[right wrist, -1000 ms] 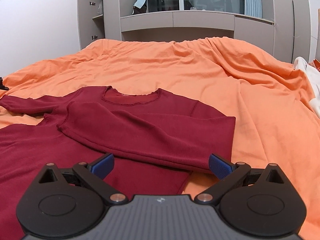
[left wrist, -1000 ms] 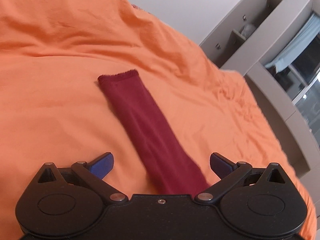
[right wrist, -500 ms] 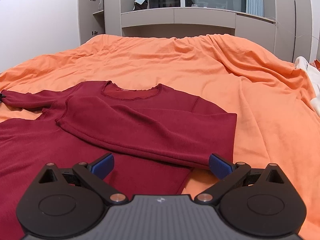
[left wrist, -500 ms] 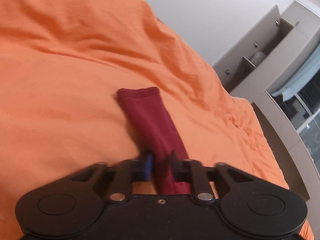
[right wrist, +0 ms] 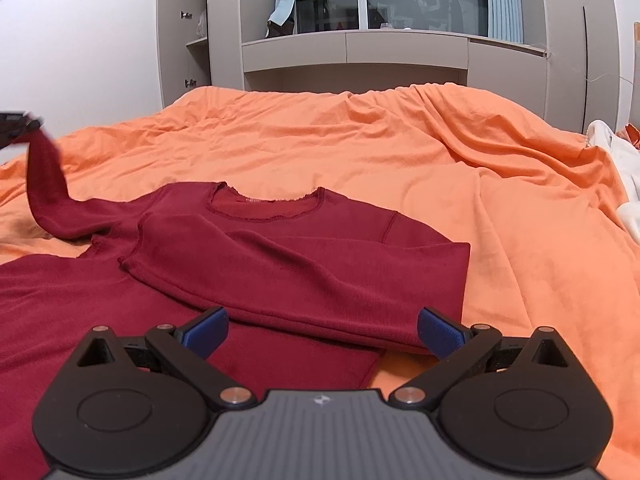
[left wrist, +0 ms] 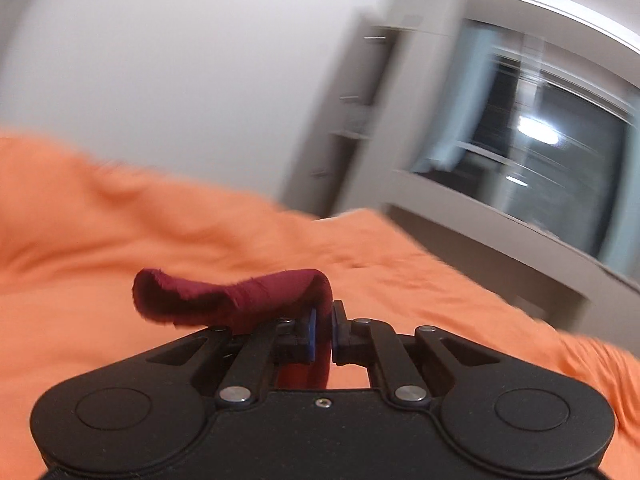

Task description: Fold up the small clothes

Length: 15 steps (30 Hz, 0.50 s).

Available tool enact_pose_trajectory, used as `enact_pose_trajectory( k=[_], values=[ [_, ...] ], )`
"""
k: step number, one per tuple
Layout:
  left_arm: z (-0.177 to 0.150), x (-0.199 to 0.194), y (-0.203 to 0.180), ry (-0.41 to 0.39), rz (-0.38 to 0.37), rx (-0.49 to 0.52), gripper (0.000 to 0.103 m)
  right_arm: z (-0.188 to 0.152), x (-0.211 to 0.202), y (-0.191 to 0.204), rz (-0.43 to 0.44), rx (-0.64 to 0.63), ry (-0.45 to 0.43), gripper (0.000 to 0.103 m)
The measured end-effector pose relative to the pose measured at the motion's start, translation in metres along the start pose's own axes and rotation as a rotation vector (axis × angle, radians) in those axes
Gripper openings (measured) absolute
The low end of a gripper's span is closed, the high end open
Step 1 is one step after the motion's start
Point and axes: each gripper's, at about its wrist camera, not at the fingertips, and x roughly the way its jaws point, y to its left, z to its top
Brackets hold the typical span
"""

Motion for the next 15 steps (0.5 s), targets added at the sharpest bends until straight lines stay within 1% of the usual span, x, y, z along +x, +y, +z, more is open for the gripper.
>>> enact_pose_trajectory(
  k=[1,3,6,8,10,11,13,15],
  values=[
    [0.001,-0.004,-0.019,-0.005,-0.047,0.049,0.006,0.000,-0.001,0.000,0.001,0.002,-0.002,0.103],
    [-0.001,-0.014,-0.060,0.001,-0.174,0.136,0.007,0.001,-0.002,-0.001,0.001,0.007,-0.007,0.103],
    [-0.016,-0.032,-0.115,0.038,-0.352,0.239,0.007,0.002,-0.004,-0.003,-0.007,0.017,-0.014,0.103],
    [-0.032,-0.045,-0.151,0.079,-0.464,0.324,0.007,0.003,-0.006,-0.005,-0.021,0.027,-0.019,0.103],
    [-0.054,-0.056,-0.182,0.130,-0.572,0.416,0.007,0.004,-0.008,-0.008,-0.031,0.040,-0.026,0.103],
    [-0.068,-0.062,-0.199,0.169,-0.628,0.472,0.007,0.004,-0.008,-0.009,-0.036,0.048,-0.029,0.103],
    [-0.094,-0.070,-0.222,0.246,-0.710,0.566,0.007,0.005,-0.009,-0.013,-0.044,0.067,-0.035,0.103],
    [-0.120,-0.075,-0.237,0.328,-0.778,0.643,0.007,0.006,-0.010,-0.016,-0.050,0.085,-0.038,0.103]
  ],
)
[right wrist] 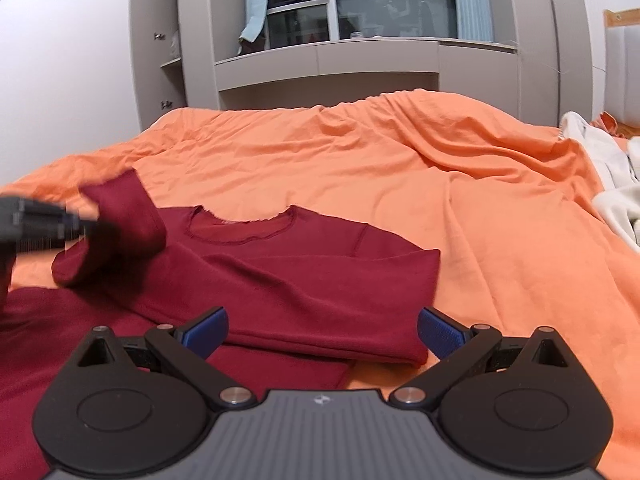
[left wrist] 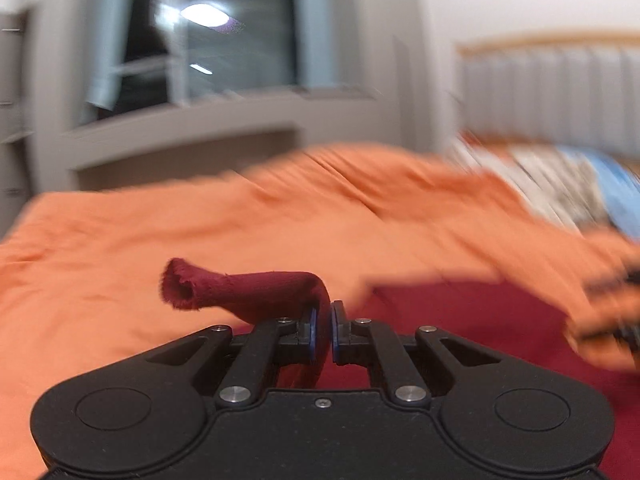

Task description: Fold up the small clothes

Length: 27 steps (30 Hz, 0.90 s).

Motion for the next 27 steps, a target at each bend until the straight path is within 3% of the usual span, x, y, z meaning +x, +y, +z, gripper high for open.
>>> enact_pose_trajectory(
  k=[4,9,12,16,17,20,24,27],
  values=[
    [-0.020,0.022,-0.021,0.123,-0.100,0.051,0.010,0.001,0.000,-0.004,-0.009,0.022,-0.003,0.103],
    [-0.033,0.024,-0.020,0.172,-0.197,0.019,0.019,-0.001,0.004,-0.004,-0.009,0.026,0.009,0.103],
    [-0.037,0.023,-0.020,0.209,-0.252,0.011,0.034,-0.001,0.006,-0.003,0.002,0.028,0.014,0.103],
    [-0.034,0.009,-0.008,0.206,-0.277,-0.032,0.069,0.002,0.009,0.003,0.059,0.038,0.014,0.103],
    [-0.032,0.004,-0.002,0.190,-0.267,-0.050,0.078,0.003,0.010,0.006,0.077,0.037,0.013,0.103],
    [-0.025,-0.014,0.022,0.143,-0.178,-0.090,0.092,0.007,0.017,0.016,0.119,0.032,0.012,0.103],
    [-0.022,-0.033,0.066,0.102,0.008,-0.187,0.102,0.017,0.028,0.030,0.168,0.018,0.026,0.100],
    [-0.028,-0.044,0.105,0.089,0.135,-0.299,0.102,0.025,0.037,0.038,0.206,0.016,0.043,0.096]
  ],
)
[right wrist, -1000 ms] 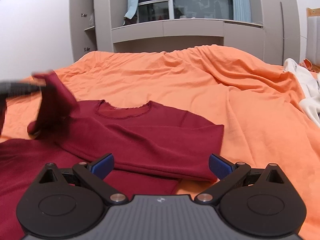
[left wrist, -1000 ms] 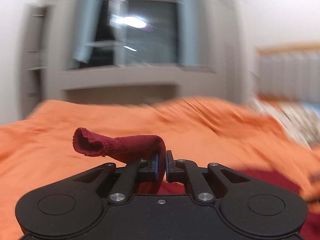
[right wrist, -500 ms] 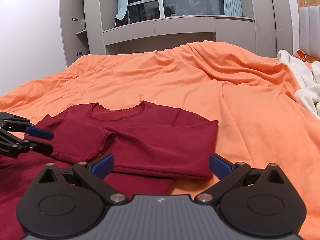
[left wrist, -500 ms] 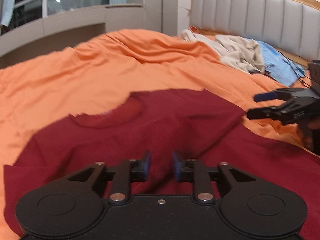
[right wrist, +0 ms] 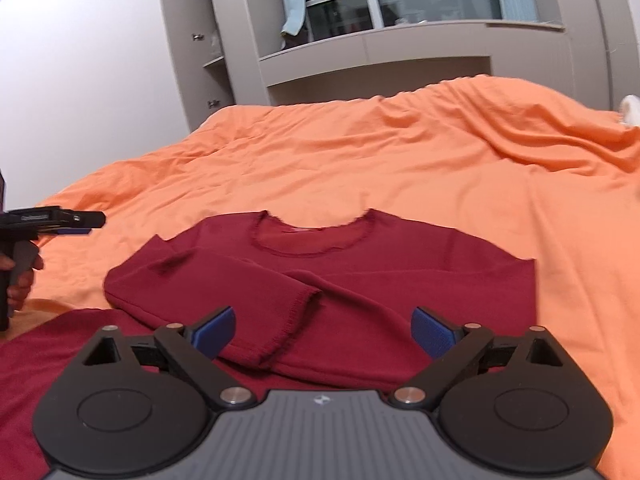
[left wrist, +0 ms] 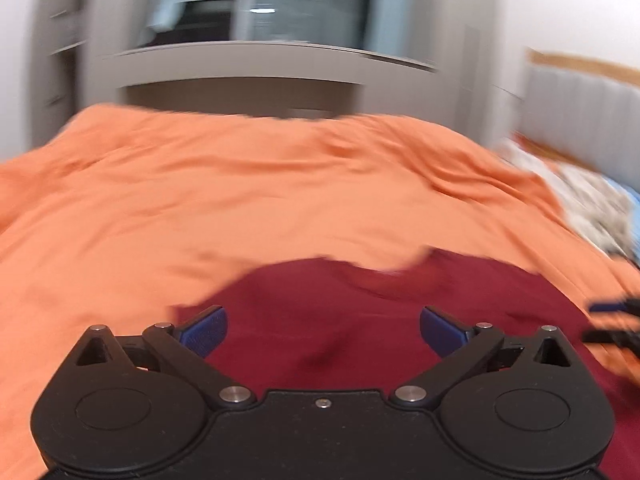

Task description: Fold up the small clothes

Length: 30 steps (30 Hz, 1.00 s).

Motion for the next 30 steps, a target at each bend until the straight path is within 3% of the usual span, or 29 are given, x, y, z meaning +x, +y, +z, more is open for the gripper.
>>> enact_pose_trajectory(
  k=[6,8,13,15,17,19,26,30],
  values=[
    [-0.007,0.016,0.064,0.060,0.106,-0.249,0.102,0.008,0.031,0.004,0.047,0.053,0.080,0.071],
    [-0.014,0.027,0.081,0.102,0.103,-0.329,0.100,0.007,0.044,0.005,0.057,0.078,0.104,0.062],
    [-0.030,0.039,0.107,0.138,0.083,-0.478,0.094,0.003,0.071,0.004,0.044,0.149,0.142,0.055],
    [-0.031,0.041,0.113,0.135,0.074,-0.505,0.093,0.000,0.077,0.004,0.044,0.170,0.140,0.045],
    [-0.032,0.042,0.114,0.133,0.073,-0.510,0.093,-0.002,0.079,0.007,0.037,0.163,0.138,0.023],
    [-0.032,0.043,0.111,0.131,0.070,-0.503,0.093,0.000,0.075,0.009,0.043,0.151,0.119,0.013],
    [-0.029,0.039,0.104,0.129,0.048,-0.472,0.093,0.012,0.053,0.003,-0.016,0.163,0.063,0.009],
    [-0.030,0.038,0.103,0.133,0.039,-0.464,0.093,0.005,0.061,-0.006,-0.050,0.195,0.105,0.010]
  ],
)
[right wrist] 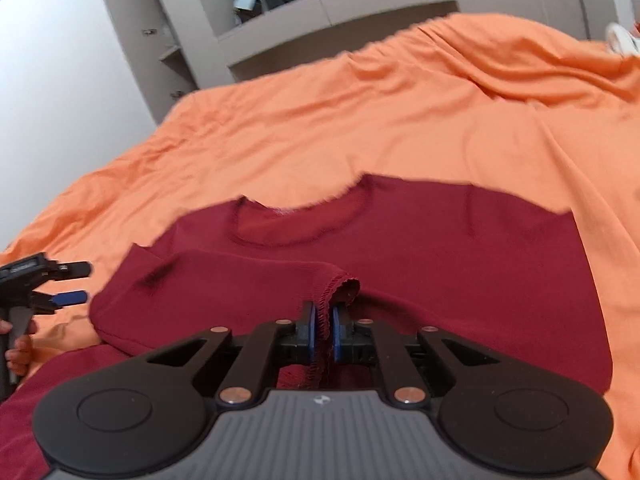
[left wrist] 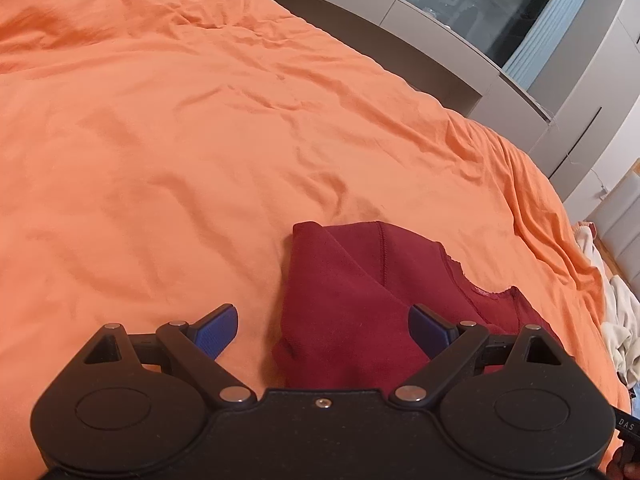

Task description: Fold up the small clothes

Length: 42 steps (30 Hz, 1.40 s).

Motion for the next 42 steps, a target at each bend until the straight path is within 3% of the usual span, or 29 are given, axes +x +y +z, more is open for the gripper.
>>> enact_pose_trajectory(
  k=[11,15,20,25,34,38,42],
  values=[
    [-0.005,0.010,-0.009,0.073,-0.032,0.074,0.093,-0.004,0.007,-0.012,-0.010,0.051,0.011,0.010],
    [-0.012,0.016,-0.016,0.126,-0.029,0.123,0.092,-0.003,0.007,-0.012,-0.008,0.058,0.015,0.011],
    [-0.015,-0.002,-0.018,0.133,0.005,0.158,0.094,0.003,-0.001,-0.010,0.018,0.074,-0.013,0.010],
    [-0.024,-0.016,-0.034,0.142,0.106,0.343,0.097,0.021,-0.024,-0.014,0.152,0.214,-0.085,0.009],
    [-0.055,0.009,-0.064,0.228,0.094,0.608,0.095,0.056,-0.072,0.009,0.280,0.189,-0.228,0.009],
    [-0.053,0.014,-0.062,0.203,0.105,0.601,0.089,0.060,-0.078,0.013,0.266,0.159,-0.244,0.009],
    [-0.044,0.013,-0.056,0.130,0.167,0.550,0.079,0.054,-0.074,0.007,0.240,0.178,-0.216,0.009]
  ],
)
